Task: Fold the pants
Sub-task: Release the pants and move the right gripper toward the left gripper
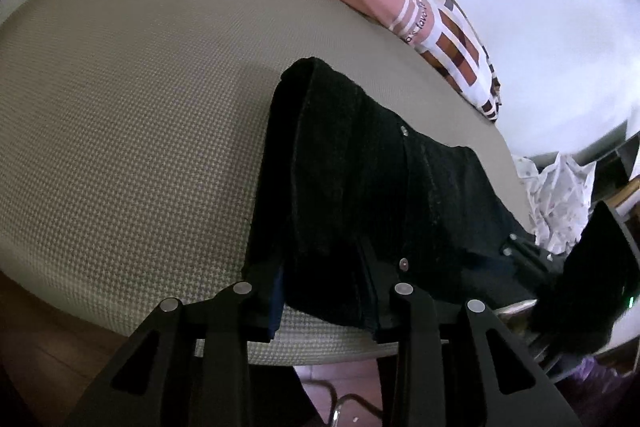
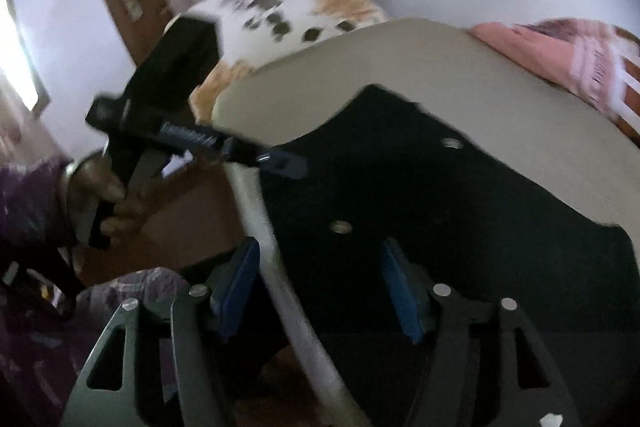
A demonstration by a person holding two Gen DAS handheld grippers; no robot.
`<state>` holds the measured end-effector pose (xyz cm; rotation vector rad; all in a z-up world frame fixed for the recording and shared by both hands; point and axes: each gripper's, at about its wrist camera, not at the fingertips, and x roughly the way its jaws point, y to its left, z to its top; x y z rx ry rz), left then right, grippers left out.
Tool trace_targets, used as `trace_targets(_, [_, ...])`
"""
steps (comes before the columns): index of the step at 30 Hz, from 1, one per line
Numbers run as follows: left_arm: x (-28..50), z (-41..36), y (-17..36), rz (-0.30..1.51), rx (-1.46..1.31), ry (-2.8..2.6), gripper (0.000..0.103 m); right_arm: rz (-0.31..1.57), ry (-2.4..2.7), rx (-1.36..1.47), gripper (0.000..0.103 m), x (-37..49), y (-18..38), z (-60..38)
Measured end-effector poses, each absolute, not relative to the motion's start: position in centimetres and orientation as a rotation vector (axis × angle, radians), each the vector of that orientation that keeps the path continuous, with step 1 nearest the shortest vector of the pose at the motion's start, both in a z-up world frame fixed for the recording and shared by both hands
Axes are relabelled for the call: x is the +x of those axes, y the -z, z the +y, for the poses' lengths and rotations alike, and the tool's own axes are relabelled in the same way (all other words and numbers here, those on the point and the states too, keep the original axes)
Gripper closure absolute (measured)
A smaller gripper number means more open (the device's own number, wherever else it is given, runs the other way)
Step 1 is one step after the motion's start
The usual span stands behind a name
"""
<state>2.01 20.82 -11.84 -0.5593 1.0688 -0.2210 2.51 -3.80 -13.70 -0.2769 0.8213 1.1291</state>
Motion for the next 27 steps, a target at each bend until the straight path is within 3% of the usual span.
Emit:
trace_targets(9, [2.6,22.6,11.9,1.061,-0.669,0.266,0.07,0.727,-1.101,-0.561,0.044,-0.1,13.9,3.6])
trace_targets(11, [2.7,23.3,11.7,1.053,-0.696,0.267,0.07,0.745,-1.062,-0.607,0.074,0.0,14.7,5.1])
trace_targets(12, [2.8,23.6,11.6,1.052,-0.708,0.258,0.07,0.761,-1.049,-0.611,0.079,0.2,15.0,5.4])
trace_targets(16, [2.4,25.8,10.6,1.021,-0.76,0.208,0.067,0.778,-1.003,-0.524,0.087,1.1,14.4,5.3])
trace_targets(19, [1.8,28.0,10.0,0.974,-0.792,0.145,0.053,0.816,-0.989,-0.368,0.092,2.7,12.9,3.8])
trace_targets(23, [1.3,29.1,10.3,0.968,-0.808,0.103,0.051,0.72,-0.895,-0.259,0.092,2.9,10.5,2.5])
trace_targets(27, [1.6,28.1,11.4,1.035,-0.795,0.115,0.051,0.793,-0.929,-0.313,0.092,1.3,13.6,4.0])
